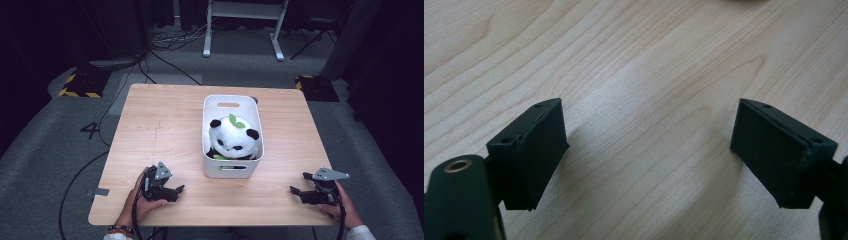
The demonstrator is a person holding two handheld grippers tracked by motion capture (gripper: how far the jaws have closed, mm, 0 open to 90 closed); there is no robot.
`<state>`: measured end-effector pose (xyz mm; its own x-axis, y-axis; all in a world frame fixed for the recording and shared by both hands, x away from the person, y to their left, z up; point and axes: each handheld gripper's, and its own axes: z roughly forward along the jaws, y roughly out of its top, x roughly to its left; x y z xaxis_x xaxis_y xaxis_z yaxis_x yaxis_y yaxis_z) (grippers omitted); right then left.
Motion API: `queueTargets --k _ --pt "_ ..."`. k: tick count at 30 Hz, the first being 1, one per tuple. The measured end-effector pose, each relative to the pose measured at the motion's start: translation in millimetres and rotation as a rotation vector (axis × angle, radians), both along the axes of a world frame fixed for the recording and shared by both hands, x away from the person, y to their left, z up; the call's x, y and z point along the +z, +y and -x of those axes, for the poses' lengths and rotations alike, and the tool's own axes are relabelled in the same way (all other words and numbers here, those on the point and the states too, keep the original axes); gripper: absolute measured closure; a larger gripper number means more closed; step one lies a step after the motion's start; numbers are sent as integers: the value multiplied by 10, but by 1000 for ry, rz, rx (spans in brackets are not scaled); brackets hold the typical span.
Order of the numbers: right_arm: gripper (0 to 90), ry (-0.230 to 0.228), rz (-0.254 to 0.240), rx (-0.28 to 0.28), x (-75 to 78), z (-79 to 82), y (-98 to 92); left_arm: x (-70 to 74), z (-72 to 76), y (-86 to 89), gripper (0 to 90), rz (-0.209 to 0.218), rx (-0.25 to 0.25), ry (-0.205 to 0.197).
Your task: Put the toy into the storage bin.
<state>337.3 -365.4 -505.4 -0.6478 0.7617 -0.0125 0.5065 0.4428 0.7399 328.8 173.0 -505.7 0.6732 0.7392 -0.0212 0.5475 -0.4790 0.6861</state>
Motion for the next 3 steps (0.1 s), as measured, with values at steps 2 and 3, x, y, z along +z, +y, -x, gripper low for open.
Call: queueTargets --k 2,3 --pt "182 0 -1 0 0 0 1 0 2 -1 150 0 2 0" --pt "182 0 0 0 0 0 0 0 3 -2 149 0 5 -1"
